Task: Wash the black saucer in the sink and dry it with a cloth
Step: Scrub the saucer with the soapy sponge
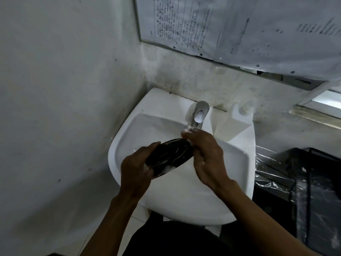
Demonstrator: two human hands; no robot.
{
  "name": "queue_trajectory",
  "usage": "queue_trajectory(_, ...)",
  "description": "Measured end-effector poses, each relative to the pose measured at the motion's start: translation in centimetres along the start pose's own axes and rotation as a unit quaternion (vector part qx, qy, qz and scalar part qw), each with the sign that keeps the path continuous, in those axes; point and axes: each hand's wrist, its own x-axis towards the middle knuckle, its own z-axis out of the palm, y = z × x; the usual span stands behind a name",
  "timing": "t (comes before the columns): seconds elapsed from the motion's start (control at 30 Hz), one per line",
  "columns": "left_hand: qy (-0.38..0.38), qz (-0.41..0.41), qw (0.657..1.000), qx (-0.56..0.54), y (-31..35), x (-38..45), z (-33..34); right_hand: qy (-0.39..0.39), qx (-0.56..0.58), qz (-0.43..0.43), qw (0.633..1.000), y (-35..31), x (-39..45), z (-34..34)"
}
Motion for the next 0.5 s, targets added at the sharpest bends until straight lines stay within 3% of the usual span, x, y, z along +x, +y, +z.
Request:
queue_trajectory(0.1, -0.01, 0.01, 1.0, 0.018, 0.5, 1.0, 0.6, -0.092, -0.043, -0.121, 0.988, -3.9, -0.5, 1.3)
queue_trajectory(0.17, -0.007, 0.025, 0.999, 0.031, 1.0, 1.4, 0.5, -0.111, -0.081, -0.165, 0.977, -3.5, -0.5, 1.2)
queue_trajectory(0.3, -0.005, 0.045, 0.996, 0.074, 2.0, 1.8, -0.3, -0.032, -0.054, -0.032, 0.998, -0.3, -0.3, -0.7)
queue_trajectory(0.5, -0.017, 0.086, 0.988, 0.128, 3.4, 3.6, 0.6, 0.02, -0.14, -0.118, 0.983, -4.8, 0.7, 1.0)
